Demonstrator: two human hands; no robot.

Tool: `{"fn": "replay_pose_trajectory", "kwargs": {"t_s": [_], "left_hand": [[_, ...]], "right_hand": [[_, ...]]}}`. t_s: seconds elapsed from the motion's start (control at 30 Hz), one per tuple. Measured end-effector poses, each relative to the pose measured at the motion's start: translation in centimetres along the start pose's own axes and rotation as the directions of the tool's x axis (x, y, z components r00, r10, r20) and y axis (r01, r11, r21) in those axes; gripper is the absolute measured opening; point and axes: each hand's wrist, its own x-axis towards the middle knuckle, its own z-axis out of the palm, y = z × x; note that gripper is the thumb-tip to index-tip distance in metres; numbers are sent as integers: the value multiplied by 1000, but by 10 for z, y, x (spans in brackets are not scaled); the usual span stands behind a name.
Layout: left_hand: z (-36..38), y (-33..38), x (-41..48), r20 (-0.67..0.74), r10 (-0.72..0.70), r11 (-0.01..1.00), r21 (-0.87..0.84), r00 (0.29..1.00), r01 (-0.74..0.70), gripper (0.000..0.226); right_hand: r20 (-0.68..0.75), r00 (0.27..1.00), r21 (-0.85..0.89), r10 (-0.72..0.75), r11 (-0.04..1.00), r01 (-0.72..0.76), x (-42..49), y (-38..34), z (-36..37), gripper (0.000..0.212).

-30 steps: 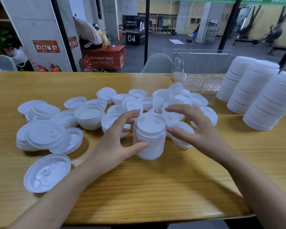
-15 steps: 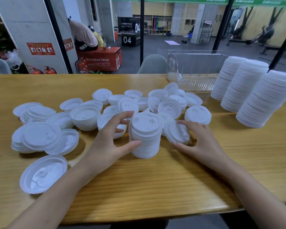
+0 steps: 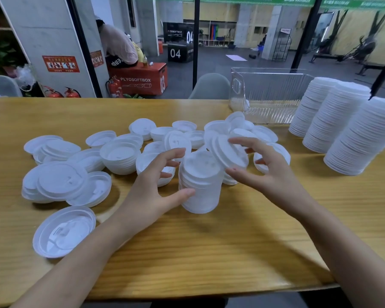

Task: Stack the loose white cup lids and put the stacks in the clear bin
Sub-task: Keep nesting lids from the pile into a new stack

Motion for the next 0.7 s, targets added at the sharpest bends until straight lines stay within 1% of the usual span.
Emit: {"fn": "replay_pose_trajectory", "kwargs": {"t_s": [0.13, 0.23, 0.4, 0.7], "left_hand": [[-2, -2, -1, -21, -16, 1000, 6, 1000, 17, 68], [-2, 0, -1, -26, -9, 1000, 4, 1000, 9, 68], [-3, -3, 0, -34, -7, 1000, 3, 999, 7, 69], [-3, -2, 0, -17, 2, 1000, 11, 1000, -2, 69]], "right_hand": [[198, 980, -13, -23, 1000, 26, 16, -15, 7, 50], [266, 962, -82, -58, 993, 82, 23, -15, 12, 51], [291, 954, -129, -77, 984, 119, 27, -12, 14, 56], [262, 958, -157, -119, 974, 164, 25, -6, 19, 56]]}}
